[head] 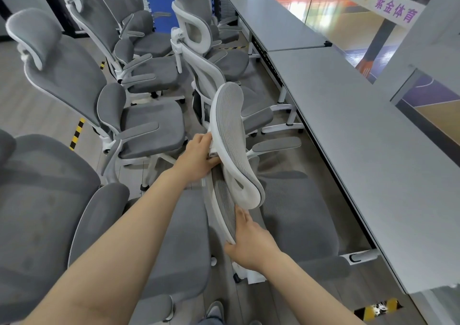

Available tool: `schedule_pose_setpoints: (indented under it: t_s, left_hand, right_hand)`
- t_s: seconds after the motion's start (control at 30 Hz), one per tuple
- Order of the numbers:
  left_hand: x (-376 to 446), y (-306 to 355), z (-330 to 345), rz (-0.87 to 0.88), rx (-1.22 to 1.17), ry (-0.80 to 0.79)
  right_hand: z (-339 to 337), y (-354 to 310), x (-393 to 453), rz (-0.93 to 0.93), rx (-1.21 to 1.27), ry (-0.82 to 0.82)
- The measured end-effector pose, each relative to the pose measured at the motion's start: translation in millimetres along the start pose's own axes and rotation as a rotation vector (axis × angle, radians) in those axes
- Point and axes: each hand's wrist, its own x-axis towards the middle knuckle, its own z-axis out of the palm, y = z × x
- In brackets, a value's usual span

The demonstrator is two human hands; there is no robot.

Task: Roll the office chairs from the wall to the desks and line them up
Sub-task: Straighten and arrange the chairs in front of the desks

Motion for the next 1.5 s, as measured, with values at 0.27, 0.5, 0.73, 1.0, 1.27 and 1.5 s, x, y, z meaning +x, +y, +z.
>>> schedule_pose_setpoints:
  t_s: [0.27, 0.5, 0.73, 1.0, 1.27, 1.5]
  left_hand:
    - [-10.0, 6.8, 2.3, 0.026, -0.036, 0.055]
    - [-65.7, 12.4, 3.1, -0.051, -0.048, 0.119]
    - [-165.0, 2.0, 16.8, -0.154, 0.056, 0.097]
    - [-285.7, -29.4, 20.1, -0.271, 0.118, 0.191]
    - [-408.1, -86.9, -9.1, -0.414, 0.112, 0.288]
    - [-544.7, -170.3, -62.1, -0.580, 0.101, 0.371]
  right_hand:
    - [-2.0, 8.3, -2.6, -0.034, 0.094, -0.025]
    - [5.0, 13.5, -27.5, -0.248, 0.149, 0.143]
    - [29.2, 16.8, -44.9, -0.479, 0.014, 0.415]
    - [53.0, -18.5, -56.9, -0.617, 0.074, 0.241]
    - [118.7, -103.6, -64.1, -0.689, -0.019, 0.014]
    - [200.5, -229.6, -80.5, -0.701, -0.021, -0.089]
